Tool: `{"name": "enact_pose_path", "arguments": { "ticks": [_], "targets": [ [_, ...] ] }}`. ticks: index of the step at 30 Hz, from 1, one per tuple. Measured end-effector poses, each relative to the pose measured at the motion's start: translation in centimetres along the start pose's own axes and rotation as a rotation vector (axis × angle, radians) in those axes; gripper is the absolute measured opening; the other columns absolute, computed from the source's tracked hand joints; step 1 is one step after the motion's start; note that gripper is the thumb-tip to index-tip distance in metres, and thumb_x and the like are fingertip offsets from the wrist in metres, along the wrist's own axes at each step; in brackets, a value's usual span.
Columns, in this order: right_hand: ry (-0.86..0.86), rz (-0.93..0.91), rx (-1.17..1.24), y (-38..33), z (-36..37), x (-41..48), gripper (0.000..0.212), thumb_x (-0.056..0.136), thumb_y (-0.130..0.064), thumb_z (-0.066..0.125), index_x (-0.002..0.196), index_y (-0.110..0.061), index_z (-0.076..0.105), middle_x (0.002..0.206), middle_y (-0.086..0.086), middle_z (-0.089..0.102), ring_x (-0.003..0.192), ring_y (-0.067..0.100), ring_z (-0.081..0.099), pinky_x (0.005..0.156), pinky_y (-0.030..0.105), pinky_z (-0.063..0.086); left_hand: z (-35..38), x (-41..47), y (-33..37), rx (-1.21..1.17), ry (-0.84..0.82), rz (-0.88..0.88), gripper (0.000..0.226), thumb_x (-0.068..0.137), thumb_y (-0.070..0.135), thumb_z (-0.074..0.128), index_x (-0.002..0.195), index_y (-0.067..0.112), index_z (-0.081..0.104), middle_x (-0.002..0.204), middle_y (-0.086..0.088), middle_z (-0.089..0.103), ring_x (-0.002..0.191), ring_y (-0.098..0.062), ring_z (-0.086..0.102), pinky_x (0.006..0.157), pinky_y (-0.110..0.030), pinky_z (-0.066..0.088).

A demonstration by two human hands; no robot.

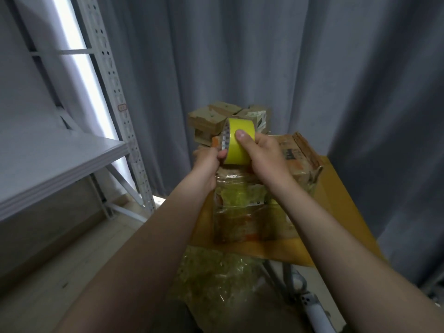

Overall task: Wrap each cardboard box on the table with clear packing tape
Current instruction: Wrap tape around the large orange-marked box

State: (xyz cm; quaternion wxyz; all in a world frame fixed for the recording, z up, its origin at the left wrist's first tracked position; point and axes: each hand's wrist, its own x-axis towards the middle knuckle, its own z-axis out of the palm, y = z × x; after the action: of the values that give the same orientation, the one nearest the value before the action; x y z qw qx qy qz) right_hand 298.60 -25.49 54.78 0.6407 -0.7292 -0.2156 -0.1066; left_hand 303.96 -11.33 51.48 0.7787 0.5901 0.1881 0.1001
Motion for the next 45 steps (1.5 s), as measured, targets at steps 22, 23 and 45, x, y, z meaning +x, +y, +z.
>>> {"name": "enact_pose_path", "arguments": {
  "ticks": [22, 23, 45],
  "targets": [
    [0.082, 0.435, 0.136, 3.1, 2.3, -11.3, 0.023, 0.098, -0.027, 0.070, 0.102, -0.004, 0.066, 0.081, 0.009, 0.076, 0.072, 0.023, 0.073, 0.067, 0.033, 0.057, 0.2, -1.0, 0.5, 0.092, 0.015, -0.014, 0.017, 0.101, 0.018, 0.057, 0.112, 0.010, 0.068, 0.106, -0.013, 0.075, 0.088, -0.028, 0.074, 0.072, -0.039, 0.064],
    [0.119, 0.443, 0.092, 3.1, 2.2, -11.2, 0.029, 0.094, -0.029, 0.075, 0.109, -0.011, 0.059, 0.086, 0.002, 0.070, 0.076, 0.018, 0.067, 0.066, 0.029, 0.051, 0.2, -0.9, 0.4, 0.072, -0.002, -0.012, 0.019, 0.102, 0.017, 0.056, 0.113, 0.008, 0.068, 0.107, -0.015, 0.075, 0.088, -0.028, 0.074, 0.069, -0.038, 0.063],
    [-0.510, 0.151, -0.987, 1.9, 2.6, 5.1, 0.084, 0.099, -0.071, -0.005, 0.166, -0.021, 0.005, 0.174, -0.003, -0.004, 0.159, 0.012, -0.010, 0.128, 0.047, -0.010, 0.5, -1.8, 0.6, 0.345, -0.094, 0.075, 0.050, 0.110, 0.035, 0.031, 0.154, 0.011, 0.038, 0.145, -0.011, 0.056, 0.129, -0.027, 0.058, 0.098, -0.036, 0.049]
  ]
}}
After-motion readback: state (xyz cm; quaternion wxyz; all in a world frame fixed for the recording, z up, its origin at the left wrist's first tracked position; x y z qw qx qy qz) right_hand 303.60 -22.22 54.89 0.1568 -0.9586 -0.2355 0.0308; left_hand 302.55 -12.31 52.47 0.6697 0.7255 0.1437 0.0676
